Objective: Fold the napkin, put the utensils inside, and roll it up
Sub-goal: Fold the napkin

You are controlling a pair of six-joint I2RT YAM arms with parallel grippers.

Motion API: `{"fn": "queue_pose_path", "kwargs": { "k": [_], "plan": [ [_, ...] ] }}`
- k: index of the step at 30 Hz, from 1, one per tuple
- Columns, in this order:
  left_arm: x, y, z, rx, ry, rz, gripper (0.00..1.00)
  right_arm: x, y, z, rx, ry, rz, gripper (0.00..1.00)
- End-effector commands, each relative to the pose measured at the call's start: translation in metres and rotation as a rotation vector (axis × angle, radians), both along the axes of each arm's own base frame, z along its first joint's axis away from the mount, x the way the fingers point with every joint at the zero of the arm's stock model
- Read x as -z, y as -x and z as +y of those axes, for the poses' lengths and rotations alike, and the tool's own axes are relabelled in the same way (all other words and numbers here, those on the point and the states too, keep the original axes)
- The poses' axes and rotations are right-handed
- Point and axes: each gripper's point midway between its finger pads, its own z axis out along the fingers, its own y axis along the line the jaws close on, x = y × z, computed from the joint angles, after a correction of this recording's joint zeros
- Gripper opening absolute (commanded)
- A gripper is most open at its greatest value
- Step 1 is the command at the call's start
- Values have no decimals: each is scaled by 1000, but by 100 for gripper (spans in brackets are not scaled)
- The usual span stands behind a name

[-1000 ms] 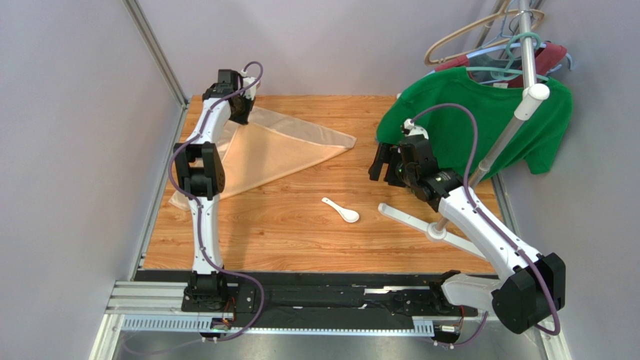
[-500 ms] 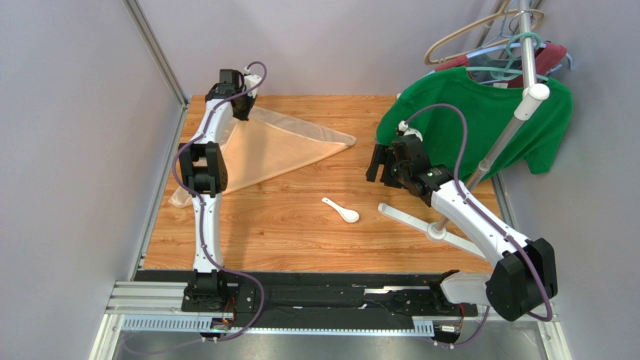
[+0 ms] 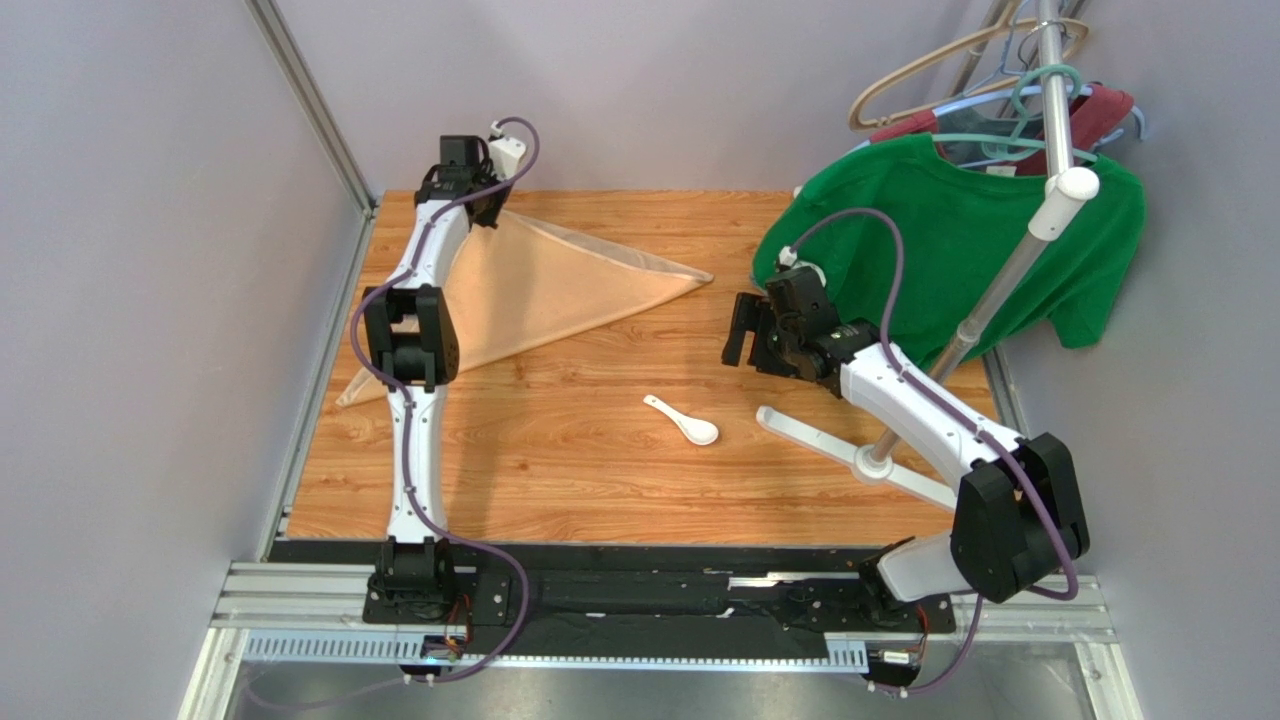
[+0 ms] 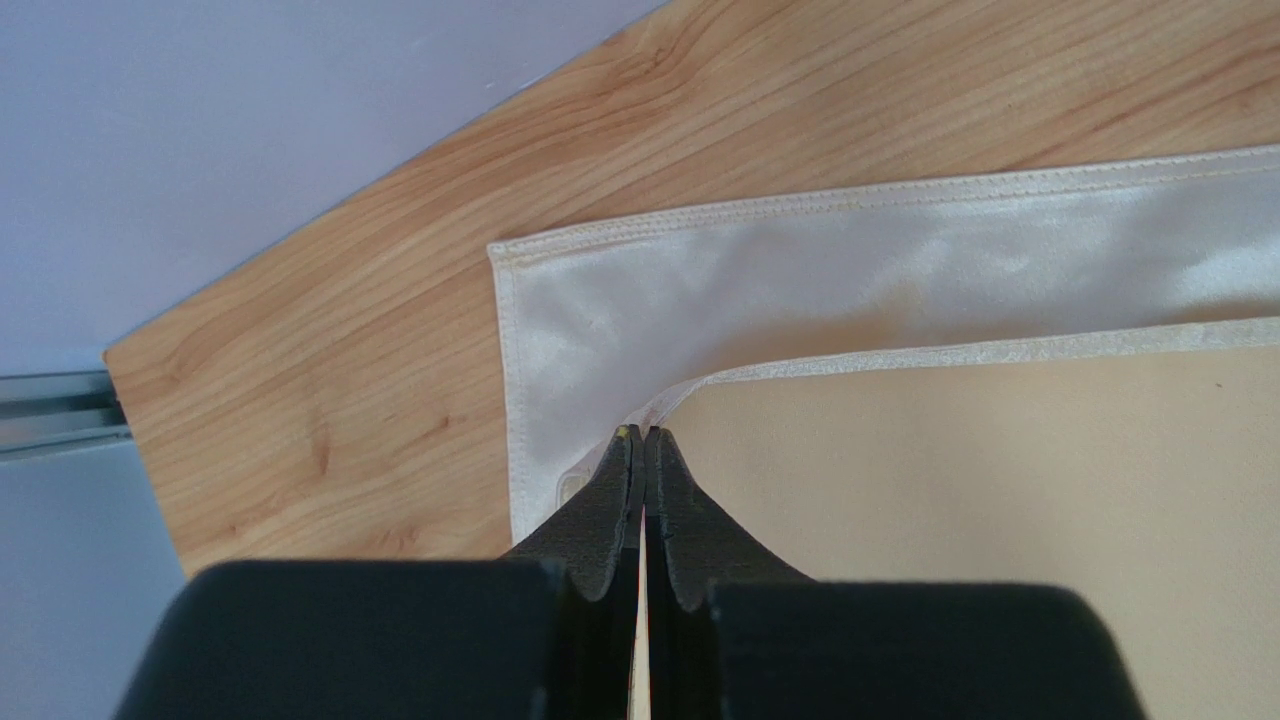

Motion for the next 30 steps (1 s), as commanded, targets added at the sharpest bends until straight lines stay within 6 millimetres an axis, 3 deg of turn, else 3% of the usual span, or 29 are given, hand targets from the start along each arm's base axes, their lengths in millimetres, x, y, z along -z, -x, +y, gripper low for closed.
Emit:
{"fn": "queue_pose_path", "kwargs": {
  "k": [1,18,30],
  "plan": [
    [-18,-20,9,3,-45,-97,0,-21,-21,14,3,-59,-63,85],
    [-23,-41,15,9,-98,-193,0,-7,-31,27,-4,-89,-26,85],
    [-14,-48,16,23,-120,-211,0,3,-38,33,-13,-86,0,84]
  ]
}}
